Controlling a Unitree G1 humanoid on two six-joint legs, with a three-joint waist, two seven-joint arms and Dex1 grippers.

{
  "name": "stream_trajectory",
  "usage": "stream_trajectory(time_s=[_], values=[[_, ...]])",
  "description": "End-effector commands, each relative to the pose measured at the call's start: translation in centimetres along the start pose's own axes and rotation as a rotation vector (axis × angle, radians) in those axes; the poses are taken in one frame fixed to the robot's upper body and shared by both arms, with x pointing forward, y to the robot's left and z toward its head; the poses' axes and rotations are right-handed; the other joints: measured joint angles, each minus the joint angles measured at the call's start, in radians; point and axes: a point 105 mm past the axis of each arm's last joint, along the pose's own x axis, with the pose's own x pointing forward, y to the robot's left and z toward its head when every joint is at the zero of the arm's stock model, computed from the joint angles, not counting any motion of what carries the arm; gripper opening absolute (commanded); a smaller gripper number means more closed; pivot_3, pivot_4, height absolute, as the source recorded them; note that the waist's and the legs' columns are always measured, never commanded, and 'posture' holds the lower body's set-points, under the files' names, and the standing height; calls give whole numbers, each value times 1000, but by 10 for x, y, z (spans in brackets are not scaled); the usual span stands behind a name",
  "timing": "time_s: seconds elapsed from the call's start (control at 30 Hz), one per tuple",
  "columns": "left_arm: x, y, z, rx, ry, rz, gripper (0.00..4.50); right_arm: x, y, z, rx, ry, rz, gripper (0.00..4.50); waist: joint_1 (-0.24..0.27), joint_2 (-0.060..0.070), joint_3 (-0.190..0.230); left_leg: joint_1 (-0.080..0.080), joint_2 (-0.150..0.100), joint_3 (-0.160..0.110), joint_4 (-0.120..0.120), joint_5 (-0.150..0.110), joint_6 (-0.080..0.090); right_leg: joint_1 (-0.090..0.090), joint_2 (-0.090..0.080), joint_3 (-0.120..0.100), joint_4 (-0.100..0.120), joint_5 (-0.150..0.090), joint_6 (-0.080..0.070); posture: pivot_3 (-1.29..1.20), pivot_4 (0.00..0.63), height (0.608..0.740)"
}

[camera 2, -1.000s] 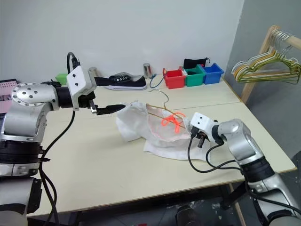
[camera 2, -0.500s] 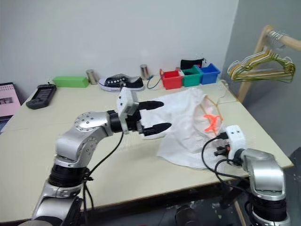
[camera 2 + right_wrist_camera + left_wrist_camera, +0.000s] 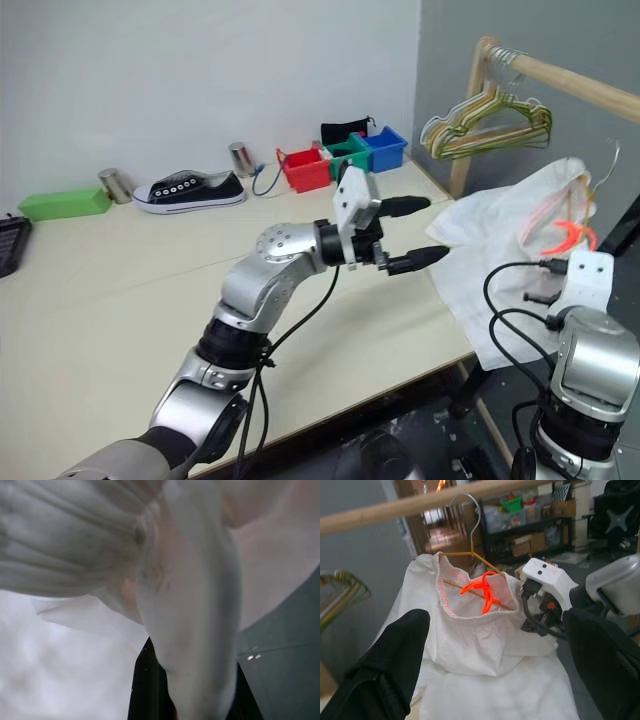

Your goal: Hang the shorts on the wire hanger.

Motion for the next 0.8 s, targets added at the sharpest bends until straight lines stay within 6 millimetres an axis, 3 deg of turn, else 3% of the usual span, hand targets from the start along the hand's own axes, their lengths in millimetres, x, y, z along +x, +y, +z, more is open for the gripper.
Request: stream_trajectory(time_s=[0.03, 0.2, 0.33, 0.63, 0.8], values=[[11, 6, 21, 64, -72, 14, 4489, -4, -5, 38, 12, -170, -73, 0, -17, 0, 0, 1, 0, 0, -2, 0, 0, 0, 0, 0, 0, -1, -1, -558, 46, 740], [16, 8, 26, 70, -89, 22, 4489, 5, -12, 40, 160, -129, -113, 0, -37, -3, 2, 11, 1, 3, -11, 0, 0, 5, 0, 2, 0, -3, -1, -535, 45, 740], [14, 6, 26, 72, -87, 29, 4489, 13, -4, 32, 333, -22, -52, 0, -35, -3, 2, 17, 1, 4, -13, 0, 0, 12, 0, 2, -3, -4, -2, -515, 43, 740], [9, 5, 24, 79, -72, 46, 4489, 18, 10, 28, 405, 55, 30, 0, -26, -2, 1, 18, 1, 3, -13, 0, 0, 15, 0, 1, -6, -4, -2, -498, 34, 740], [8, 5, 24, 82, -68, 52, 4500, 17, 8, 38, 316, -2, 13, 1223, -26, -2, 1, 18, 1, 2, -13, 0, 0, 16, 0, 1, -6, -4, -2, -487, 31, 740]])
